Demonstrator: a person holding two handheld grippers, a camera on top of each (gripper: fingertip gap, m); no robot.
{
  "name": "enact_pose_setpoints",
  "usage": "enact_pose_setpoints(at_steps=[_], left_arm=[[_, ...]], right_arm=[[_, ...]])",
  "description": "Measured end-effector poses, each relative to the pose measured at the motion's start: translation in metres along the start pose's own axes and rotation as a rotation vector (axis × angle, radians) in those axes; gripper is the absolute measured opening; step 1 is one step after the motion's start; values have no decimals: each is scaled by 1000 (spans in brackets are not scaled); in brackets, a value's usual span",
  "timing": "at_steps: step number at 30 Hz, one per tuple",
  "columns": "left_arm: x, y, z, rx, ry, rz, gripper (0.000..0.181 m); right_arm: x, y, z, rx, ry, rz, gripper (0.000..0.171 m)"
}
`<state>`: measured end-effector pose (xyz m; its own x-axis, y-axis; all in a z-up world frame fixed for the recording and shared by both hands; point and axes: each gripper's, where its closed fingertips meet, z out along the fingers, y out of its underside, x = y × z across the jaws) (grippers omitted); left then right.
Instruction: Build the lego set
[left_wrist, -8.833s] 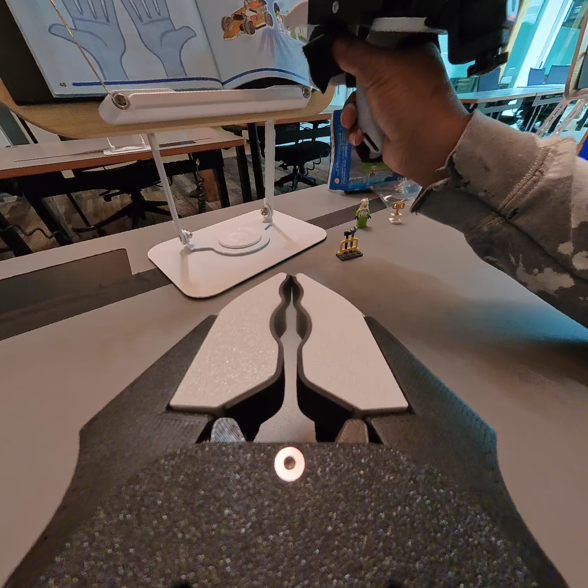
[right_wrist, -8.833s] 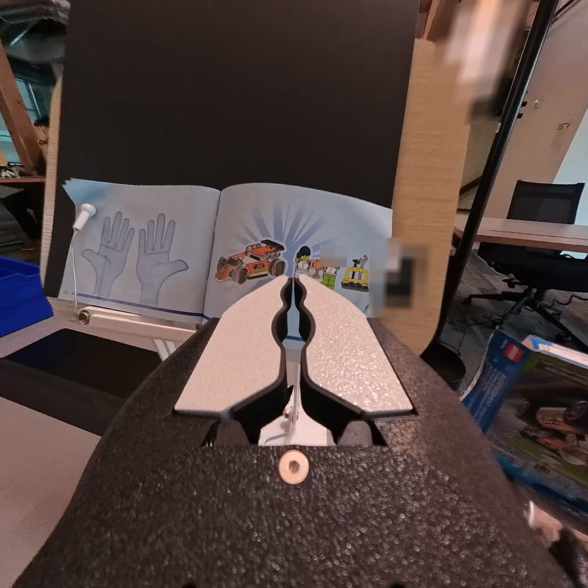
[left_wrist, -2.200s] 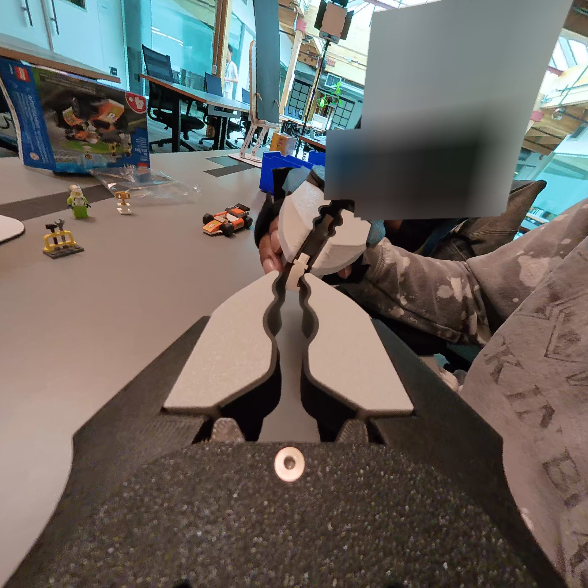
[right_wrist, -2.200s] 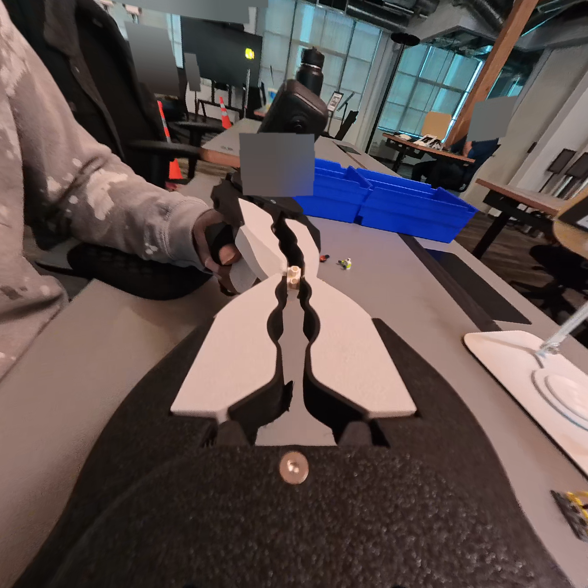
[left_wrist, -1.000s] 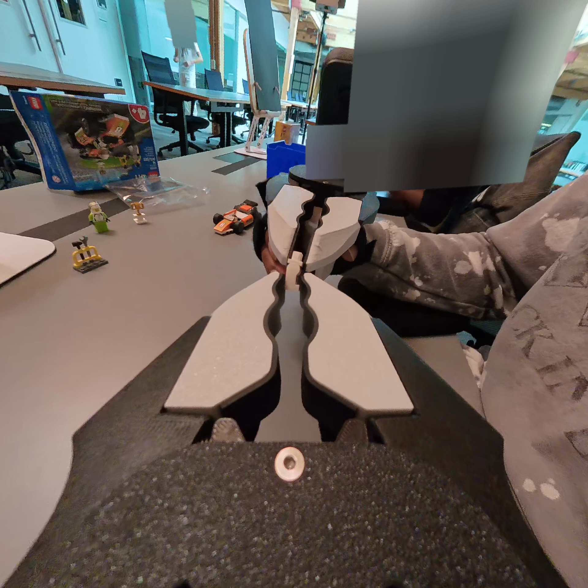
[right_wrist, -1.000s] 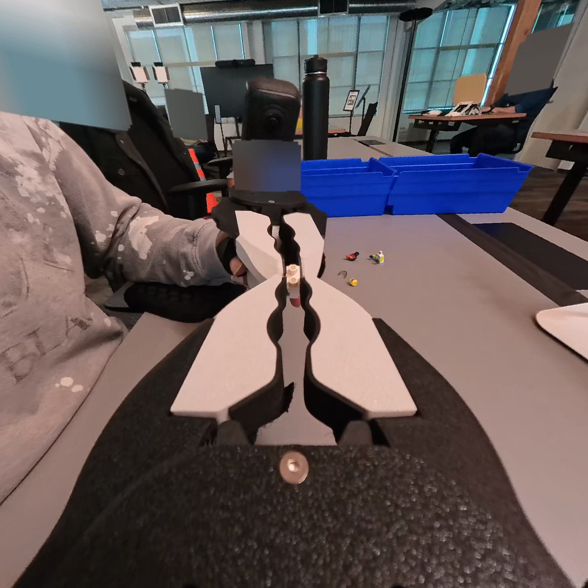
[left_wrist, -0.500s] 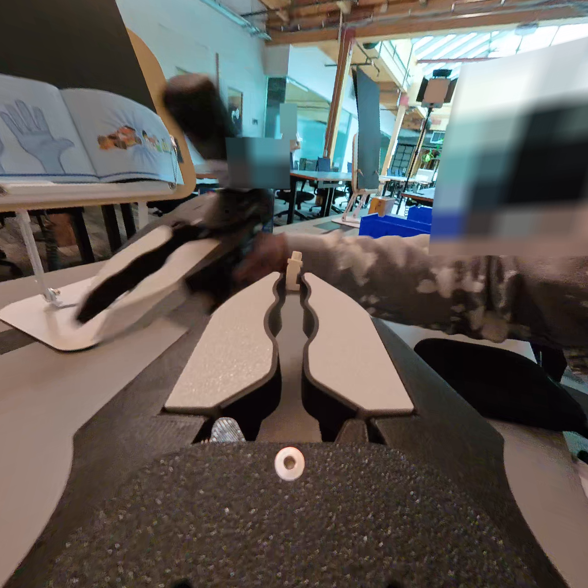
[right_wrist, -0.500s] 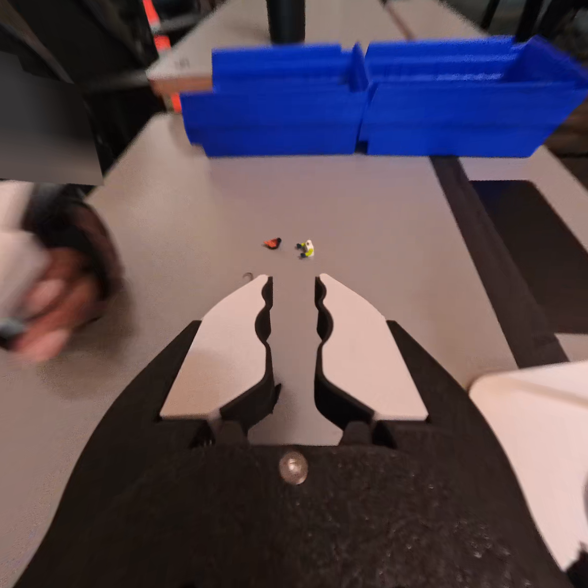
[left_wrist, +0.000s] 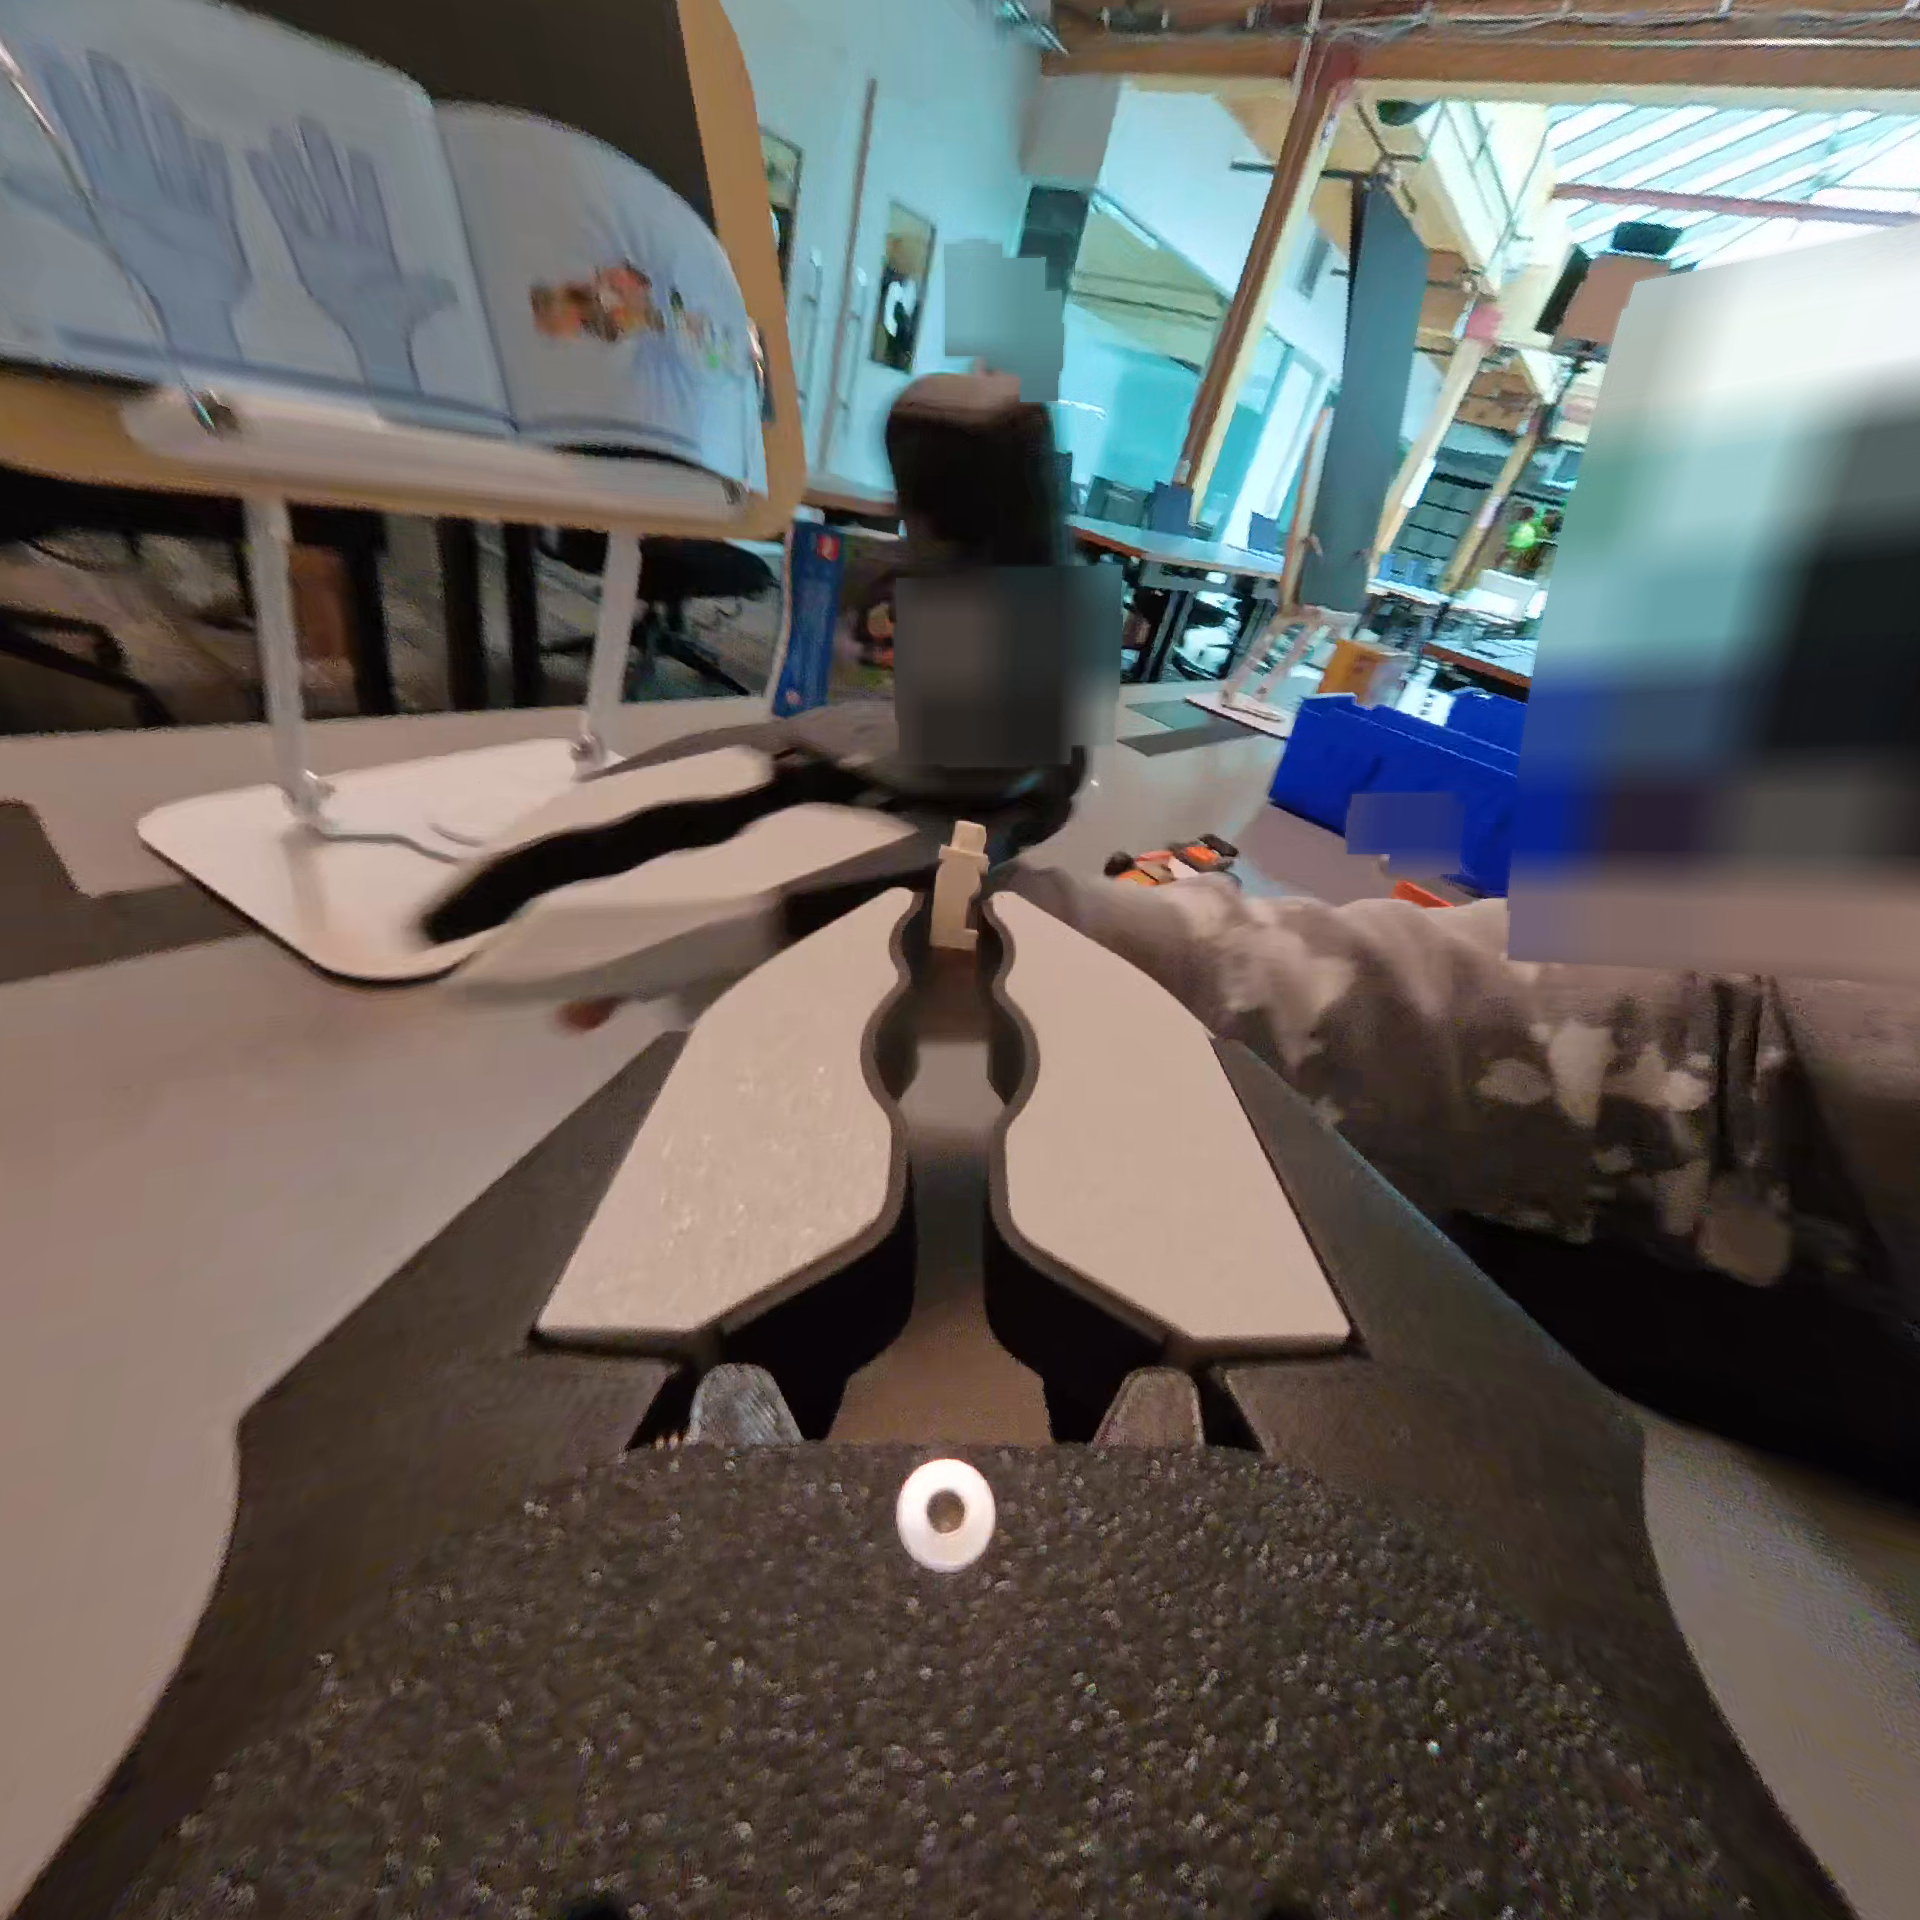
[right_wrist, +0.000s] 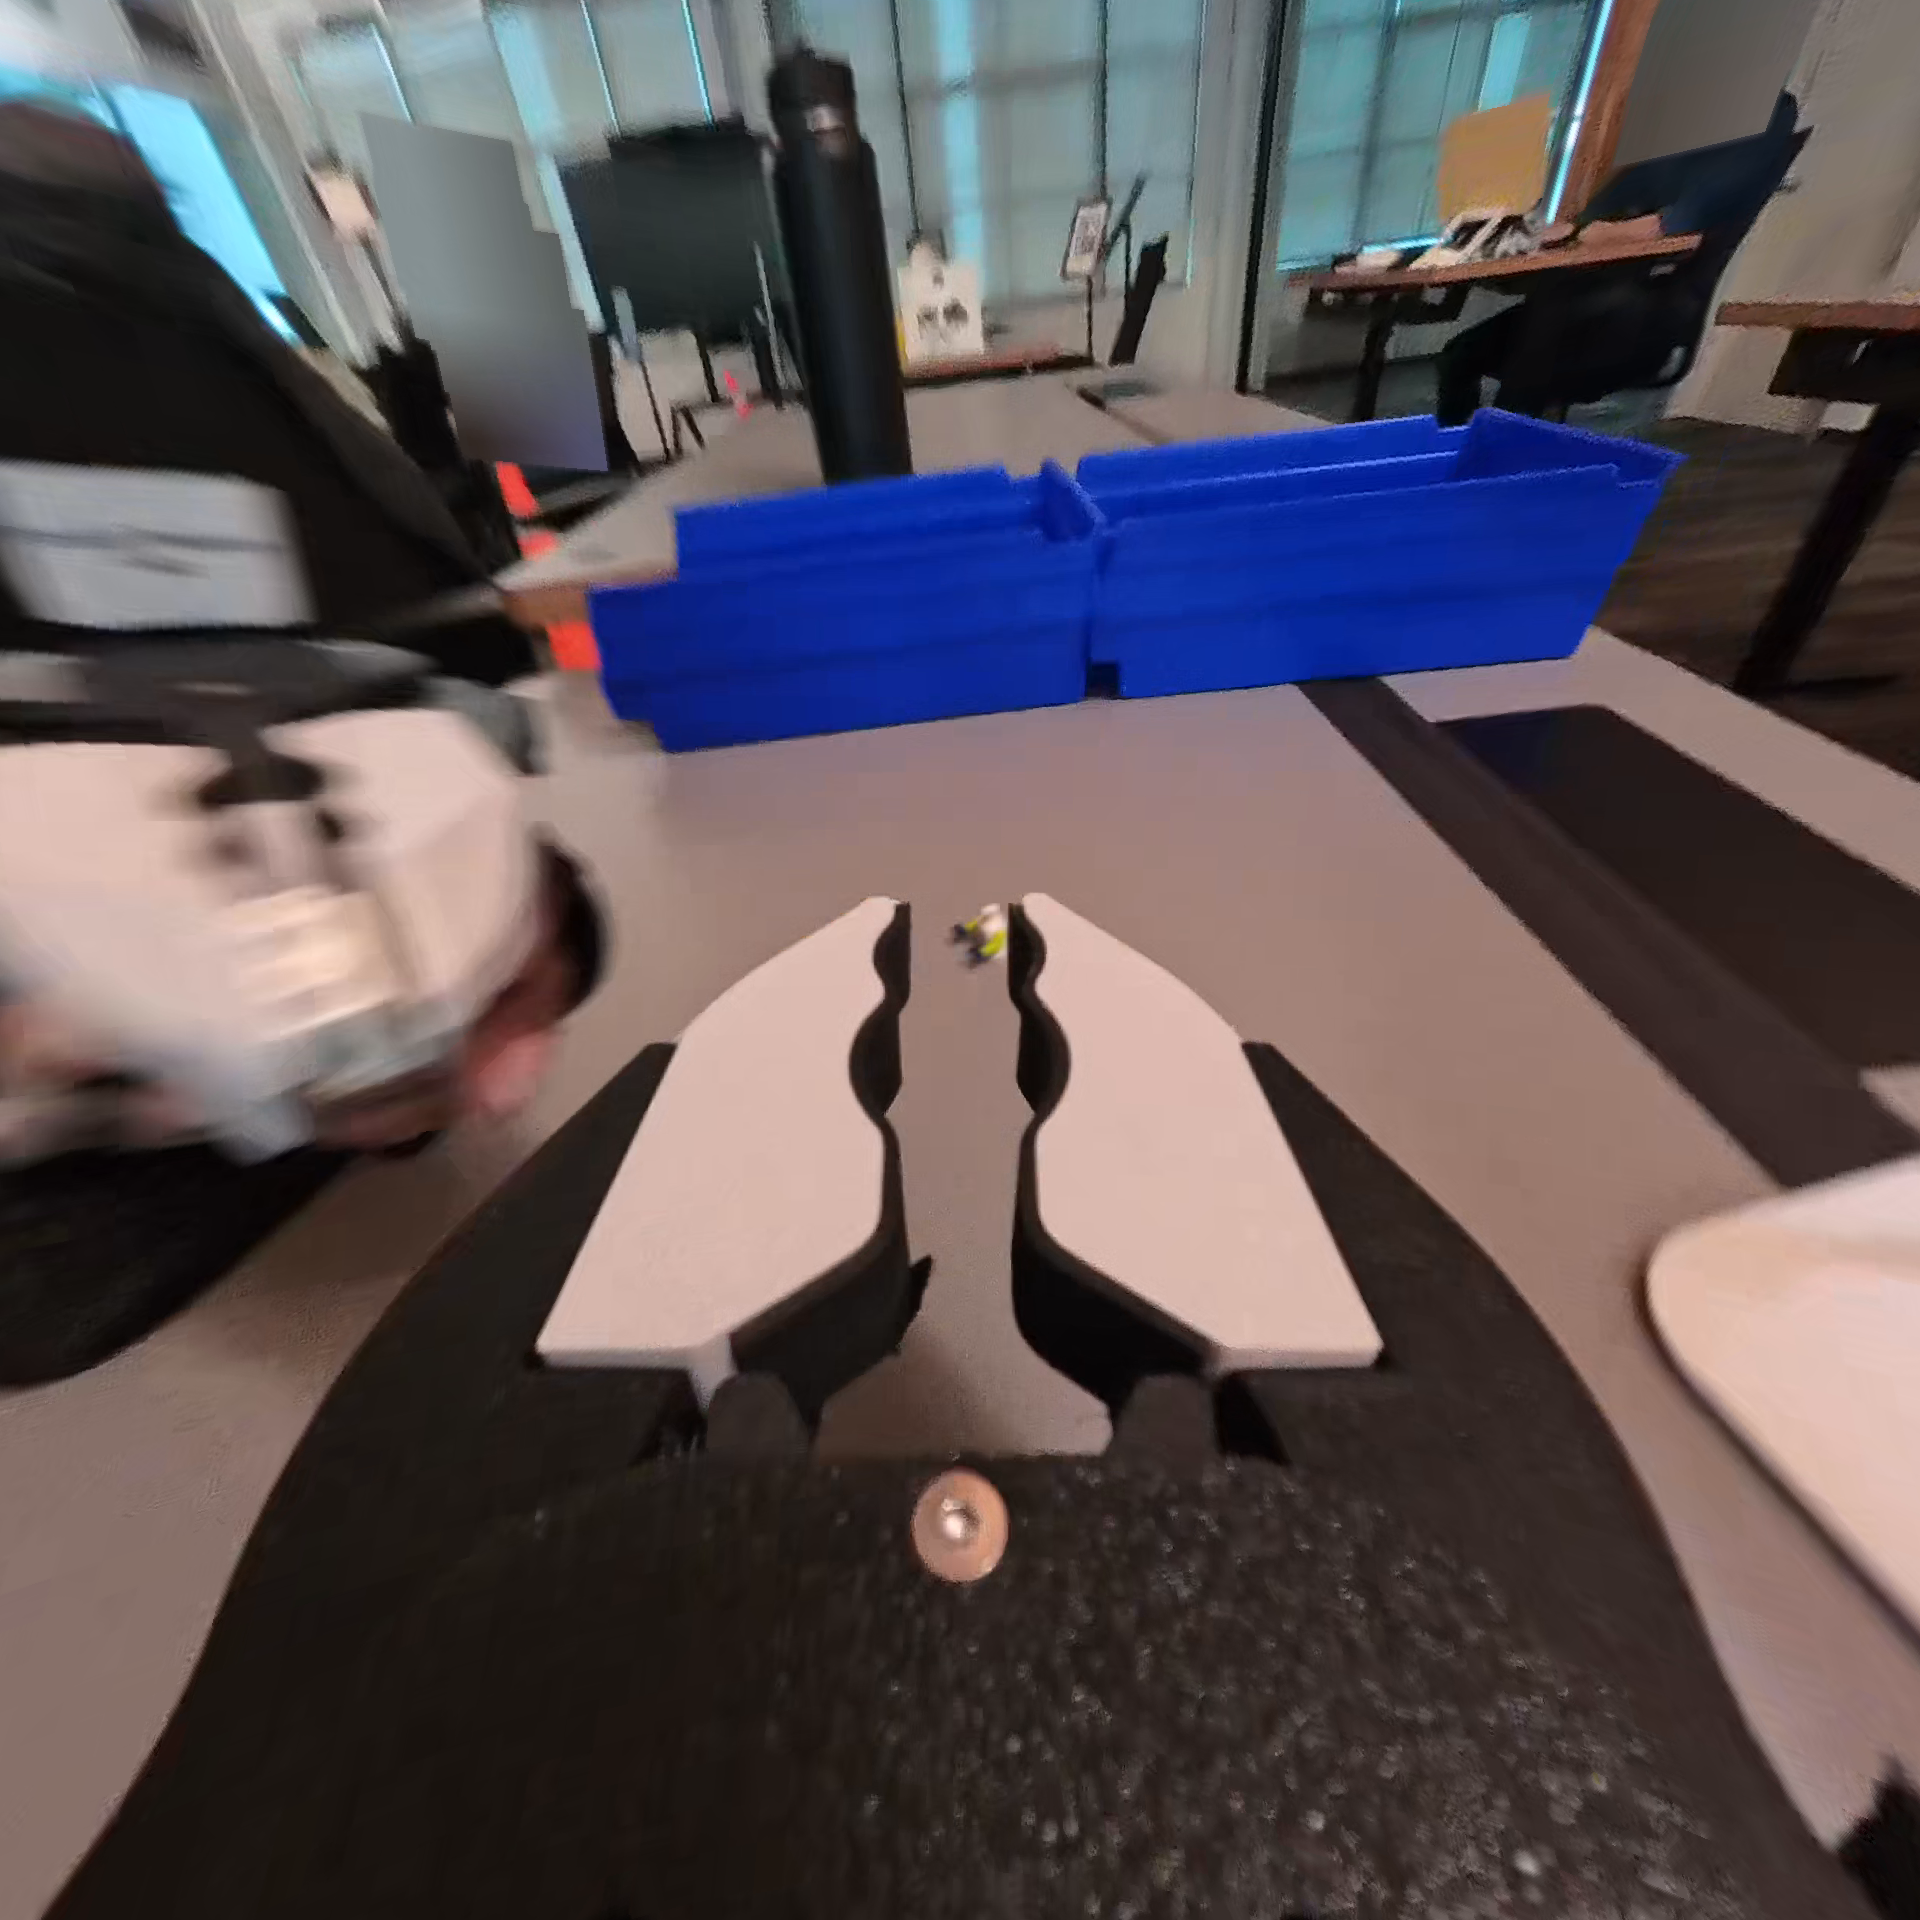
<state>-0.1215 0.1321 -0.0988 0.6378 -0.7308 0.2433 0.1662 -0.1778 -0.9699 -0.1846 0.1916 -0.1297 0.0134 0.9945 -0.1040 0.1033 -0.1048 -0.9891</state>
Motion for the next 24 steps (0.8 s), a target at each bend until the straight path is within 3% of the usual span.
enact_pose_setpoints(at_steps=[4,7,12,18,20,24], left_arm=[[15,13,9,-41,142,-46,8],[33,22,20,-72,229,-33,8],[55,33,31,-93,318,-36,8],[57,41,30,-120,324,-30,9],[44,42,26,-170,282,-17,23],[-23,31,-8,-282,26,133,20]], right_arm=[[-39,-4,-86,94,-118,159,26],[-70,-11,-113,134,-182,172,29],[-88,-6,-118,92,-158,87,6],[-88,7,-125,30,-132,50,4],[-75,20,-129,-43,-81,45,4],[-59,77,-132,-381,-13,-29,4]])
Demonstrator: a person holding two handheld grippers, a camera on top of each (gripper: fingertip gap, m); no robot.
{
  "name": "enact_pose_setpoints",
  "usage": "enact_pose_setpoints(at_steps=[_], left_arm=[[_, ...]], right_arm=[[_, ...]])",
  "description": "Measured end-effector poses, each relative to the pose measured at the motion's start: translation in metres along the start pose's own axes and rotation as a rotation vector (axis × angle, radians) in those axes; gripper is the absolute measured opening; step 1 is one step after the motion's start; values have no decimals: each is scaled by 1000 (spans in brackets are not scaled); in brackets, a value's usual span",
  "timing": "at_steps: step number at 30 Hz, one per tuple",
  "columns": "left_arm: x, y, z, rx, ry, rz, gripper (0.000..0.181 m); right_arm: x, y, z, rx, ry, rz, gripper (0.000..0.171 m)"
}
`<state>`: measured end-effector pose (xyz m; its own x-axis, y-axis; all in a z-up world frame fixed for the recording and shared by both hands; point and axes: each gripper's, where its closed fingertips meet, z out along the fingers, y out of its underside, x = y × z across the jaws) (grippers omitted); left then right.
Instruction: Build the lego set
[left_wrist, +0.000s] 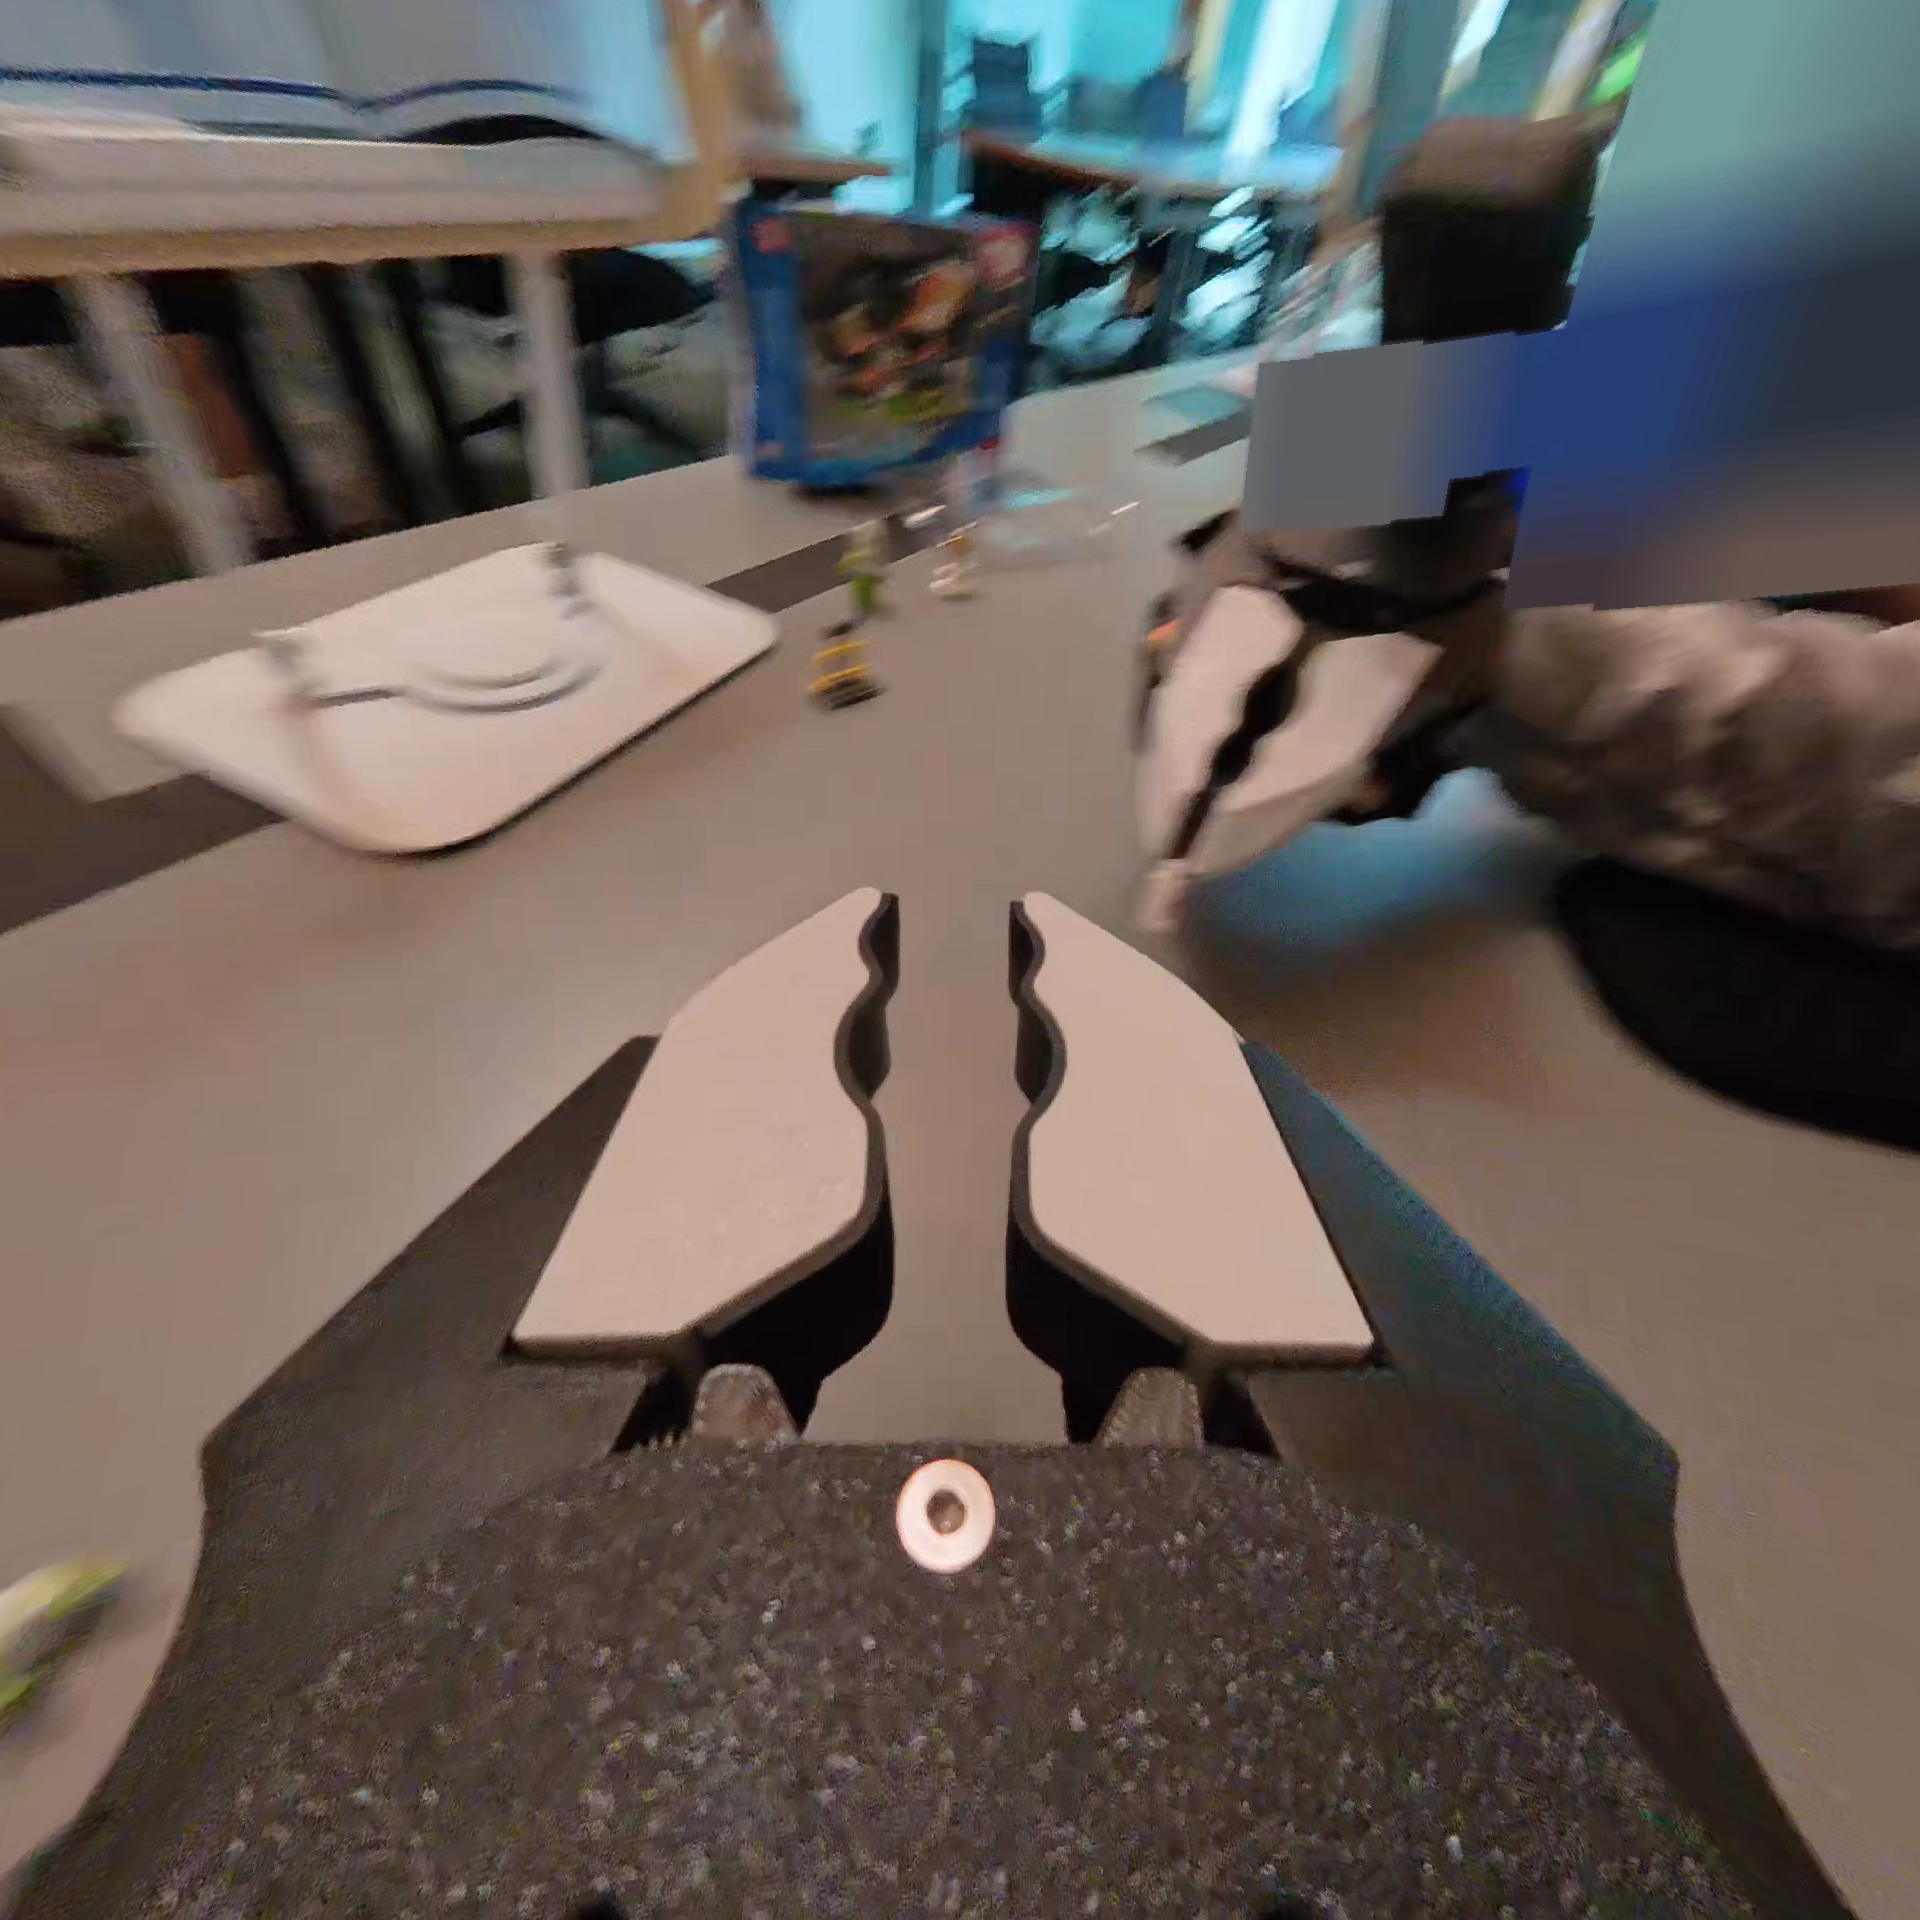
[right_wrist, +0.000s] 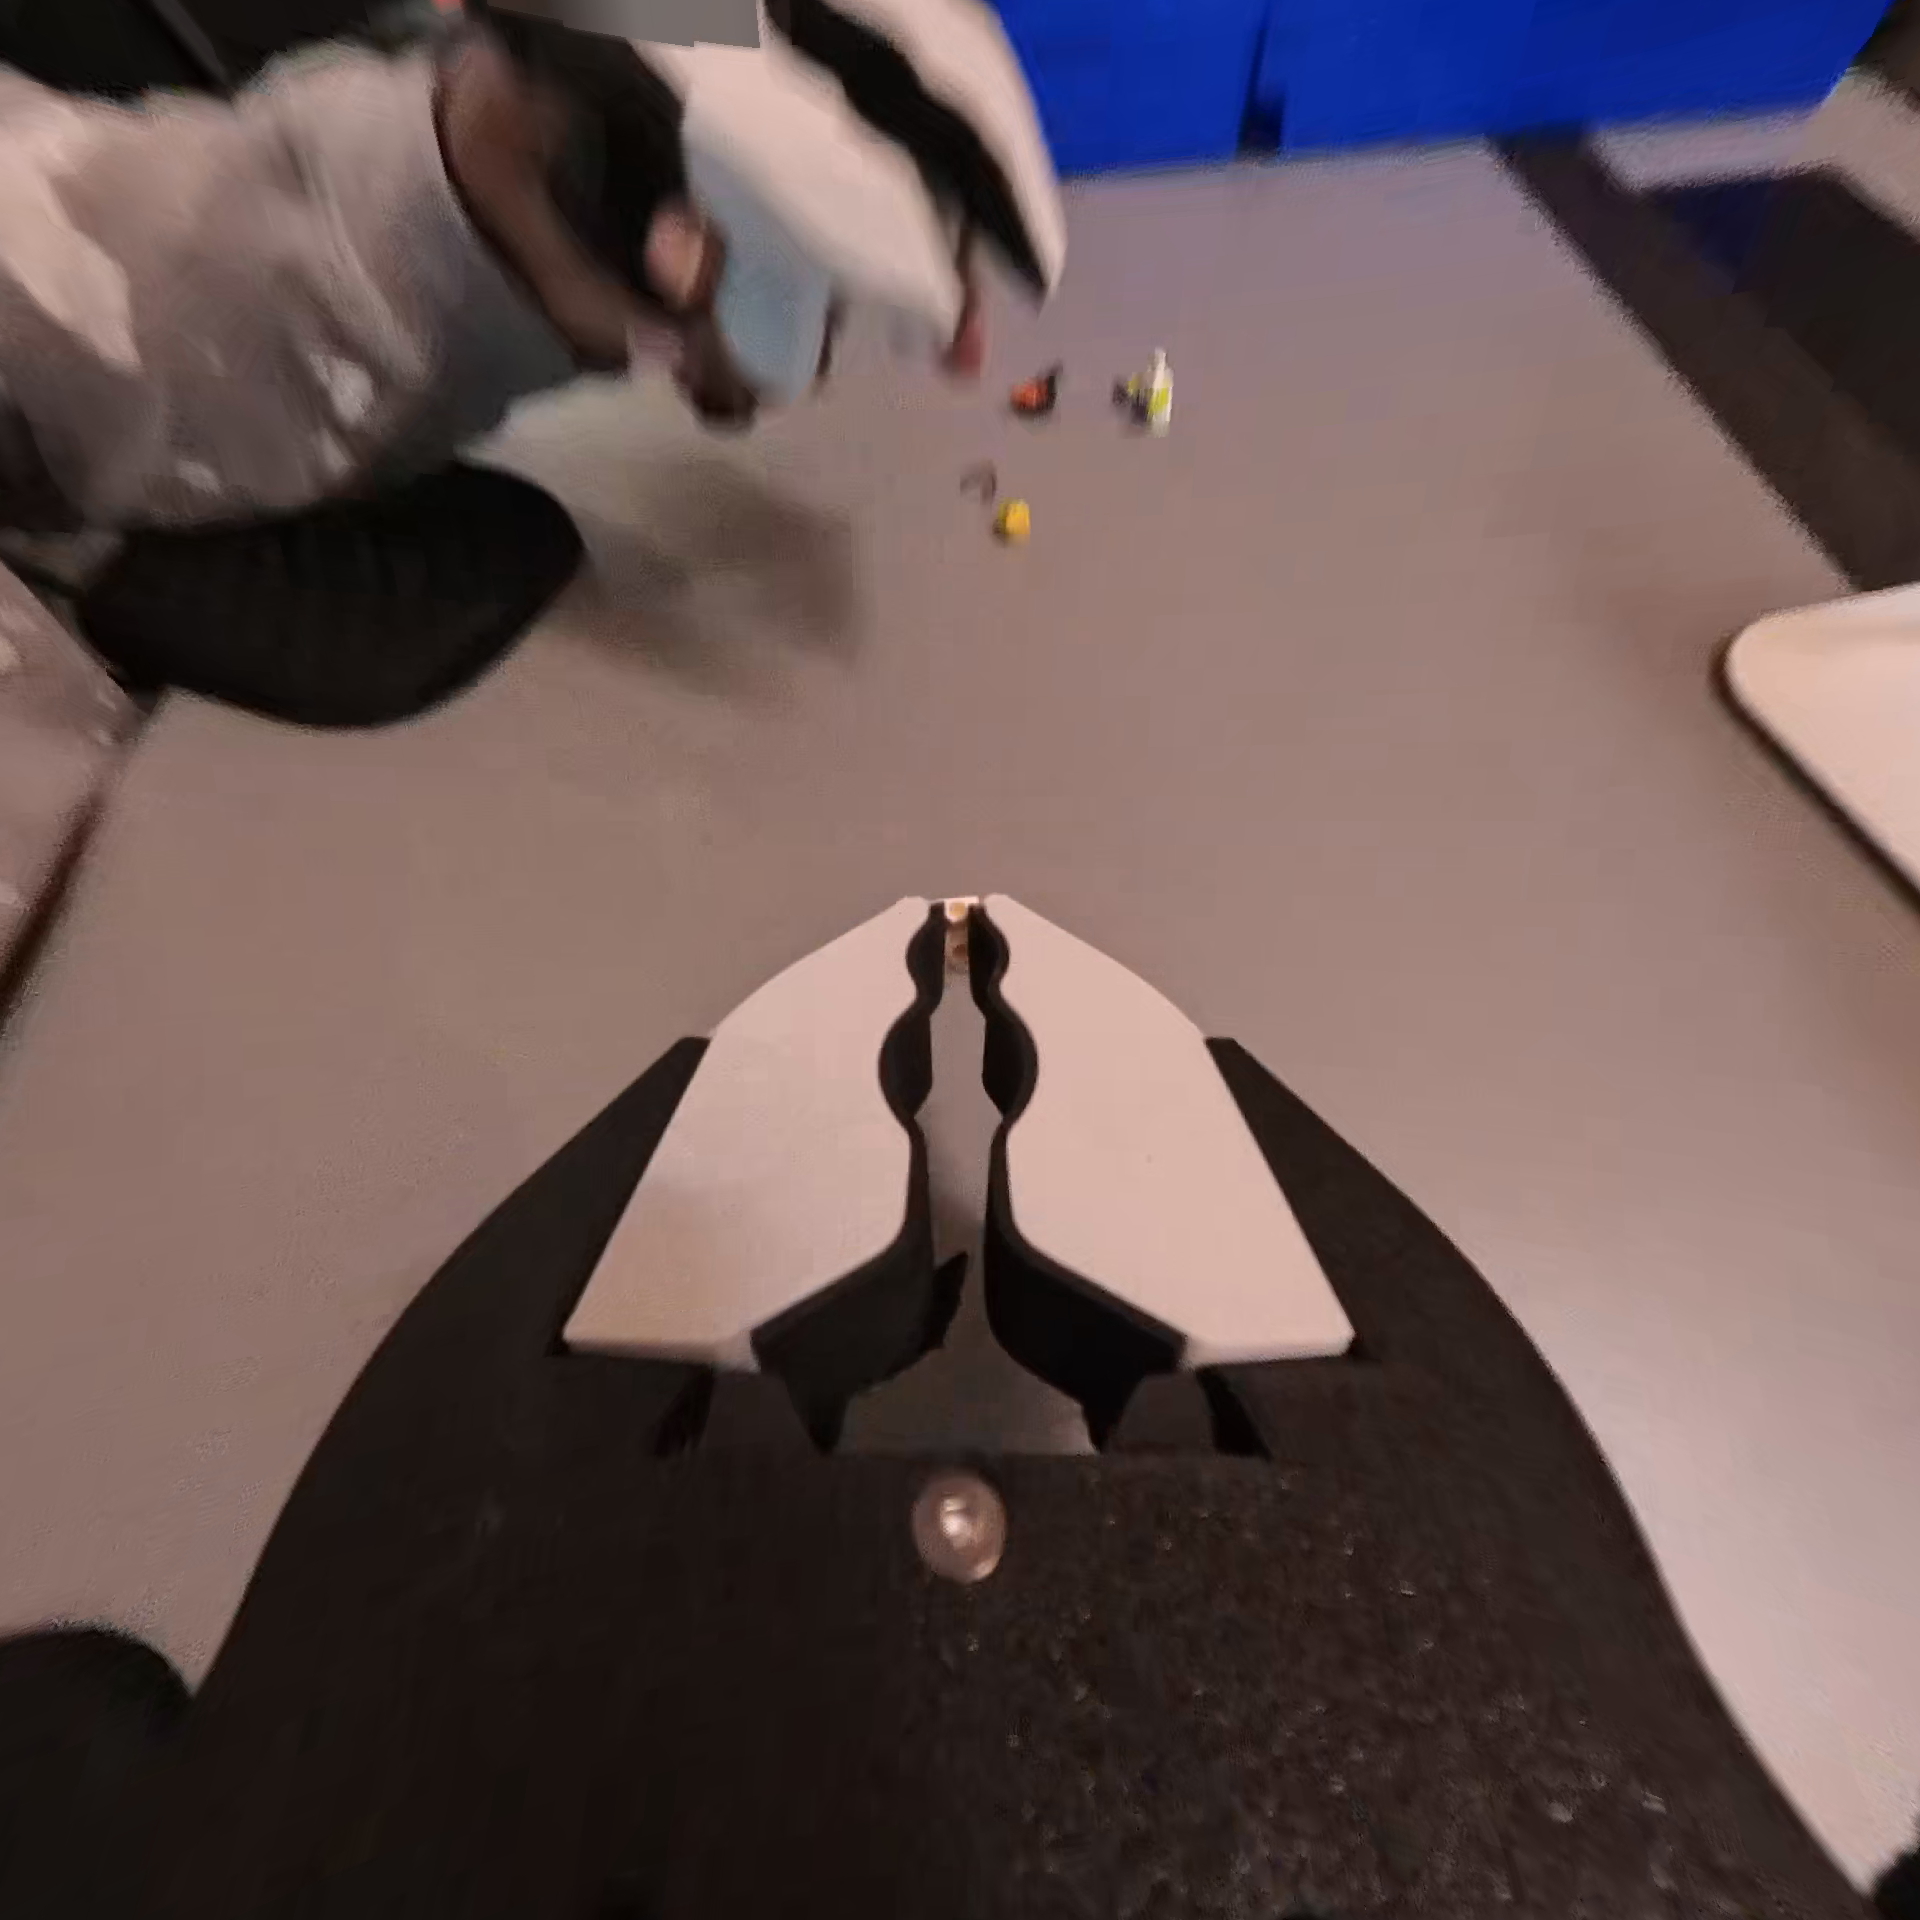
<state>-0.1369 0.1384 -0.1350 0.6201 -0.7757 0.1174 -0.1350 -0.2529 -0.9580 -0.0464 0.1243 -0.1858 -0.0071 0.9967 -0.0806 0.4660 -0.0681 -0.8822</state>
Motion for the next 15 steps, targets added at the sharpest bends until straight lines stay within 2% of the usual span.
enact_pose_setpoints(at_steps=[3,6,9,12,15], left_arm=[[-65,19,-39,-165,-199,60,19],[-119,47,-72,-328,-290,42,23],[-147,75,-86,-459,-258,29,28],[-153,92,-82,-521,-173,7,30],[-164,105,-77,-602,-178,49,30]], right_arm=[[4,22,13,-138,26,-26,4],[3,33,21,-207,27,-55,4],[2,36,25,-231,31,-75,4],[3,36,25,-229,35,-78,5],[3,36,24,-223,44,-77,5]])
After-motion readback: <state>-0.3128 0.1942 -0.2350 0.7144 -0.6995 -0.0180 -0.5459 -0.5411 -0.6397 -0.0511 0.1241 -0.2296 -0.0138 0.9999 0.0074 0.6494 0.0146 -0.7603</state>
